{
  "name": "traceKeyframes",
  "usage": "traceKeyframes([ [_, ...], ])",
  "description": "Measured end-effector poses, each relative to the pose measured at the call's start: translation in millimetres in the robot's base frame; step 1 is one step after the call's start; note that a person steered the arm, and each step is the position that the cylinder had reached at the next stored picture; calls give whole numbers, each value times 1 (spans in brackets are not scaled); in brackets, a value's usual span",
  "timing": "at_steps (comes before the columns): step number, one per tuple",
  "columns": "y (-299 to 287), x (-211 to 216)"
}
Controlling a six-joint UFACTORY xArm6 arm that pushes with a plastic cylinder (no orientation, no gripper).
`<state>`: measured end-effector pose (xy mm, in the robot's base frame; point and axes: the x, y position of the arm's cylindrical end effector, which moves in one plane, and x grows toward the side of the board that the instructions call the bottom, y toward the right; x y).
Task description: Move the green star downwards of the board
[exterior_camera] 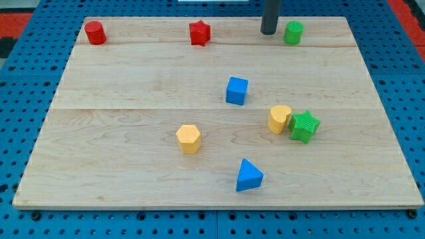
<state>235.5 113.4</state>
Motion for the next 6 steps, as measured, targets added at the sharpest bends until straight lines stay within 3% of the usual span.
traceKeyframes([
  [2, 1, 4],
  [6, 32, 225],
])
